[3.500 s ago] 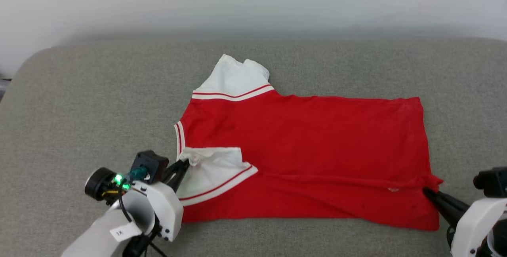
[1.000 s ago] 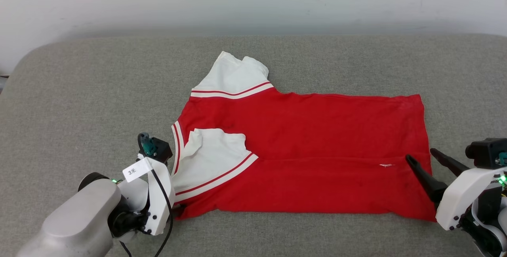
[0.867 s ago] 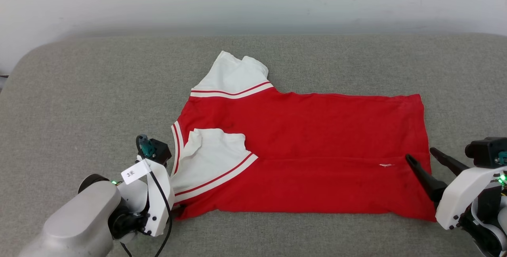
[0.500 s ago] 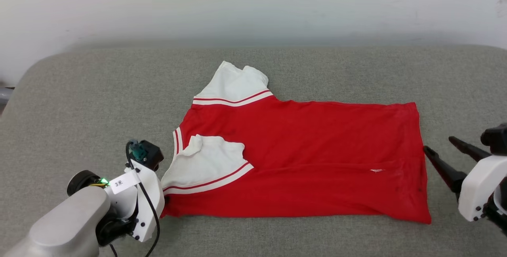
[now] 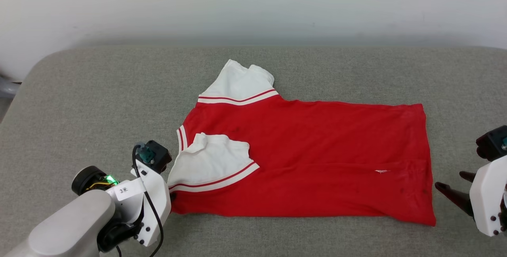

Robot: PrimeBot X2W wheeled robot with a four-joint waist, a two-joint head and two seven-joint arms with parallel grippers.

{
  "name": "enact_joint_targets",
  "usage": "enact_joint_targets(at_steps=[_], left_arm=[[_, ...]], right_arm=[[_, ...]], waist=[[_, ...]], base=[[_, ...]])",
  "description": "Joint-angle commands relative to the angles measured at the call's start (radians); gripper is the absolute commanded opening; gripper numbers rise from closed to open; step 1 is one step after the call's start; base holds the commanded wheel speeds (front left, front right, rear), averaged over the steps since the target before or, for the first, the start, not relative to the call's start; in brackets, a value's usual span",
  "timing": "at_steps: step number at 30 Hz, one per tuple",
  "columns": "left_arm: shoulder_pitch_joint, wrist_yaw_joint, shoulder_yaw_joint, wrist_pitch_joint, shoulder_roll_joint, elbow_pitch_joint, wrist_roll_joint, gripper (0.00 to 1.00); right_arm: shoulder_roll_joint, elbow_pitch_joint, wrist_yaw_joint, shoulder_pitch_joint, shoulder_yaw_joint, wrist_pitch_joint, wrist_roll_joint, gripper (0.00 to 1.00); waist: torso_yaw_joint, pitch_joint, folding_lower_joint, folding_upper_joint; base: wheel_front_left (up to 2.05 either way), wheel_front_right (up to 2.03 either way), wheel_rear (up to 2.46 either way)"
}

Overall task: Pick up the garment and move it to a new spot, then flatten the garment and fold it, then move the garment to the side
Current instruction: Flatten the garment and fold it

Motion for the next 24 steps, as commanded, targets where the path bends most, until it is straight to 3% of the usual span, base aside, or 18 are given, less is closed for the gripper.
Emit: enact_joint_targets(at_steps=[1,19,21,22,24], left_arm=[[0.008,0.007,-0.001,-0.005,0.003,-0.007,0.008,0.0],[-0.006,0.013,-0.009,-0.044,-0.024,0.006,0.024,0.0],[0.0,0.01,-0.01,-0.049,-0.026,0.017,0.02,0.0],[0.004,0.009,-0.01,-0.052,-0.026,0.023,0.017,0.0],[0.012,0.007,-0.011,-0.056,-0.026,0.033,0.013,0.0]], right_arm=[[0.013,0.007,-0.001,-0.001,0.0,0.009,0.003,1.0],[0.191,0.268,-0.001,0.026,0.102,-0.026,-0.005,1.0],[0.186,0.272,-0.001,0.013,0.117,-0.048,-0.001,0.19],[0.179,0.27,-0.001,0.005,0.12,-0.065,-0.001,0.0],[0.164,0.27,-0.001,-0.004,0.125,-0.09,0.009,0.0]], waist=[[0.001,0.007,0.0001,0.0],[0.023,0.067,0.0001,0.0],[0.02,0.063,0.0001,0.0],[0.017,0.06,0.0001,0.0],[0.014,0.051,0.0001,0.0]], base=[[0.0,0.0,0.0],[0.0,0.0,0.0],[0.0,0.0,0.0],[0.0,0.0,0.0],[0.0,0.0,0.0]])
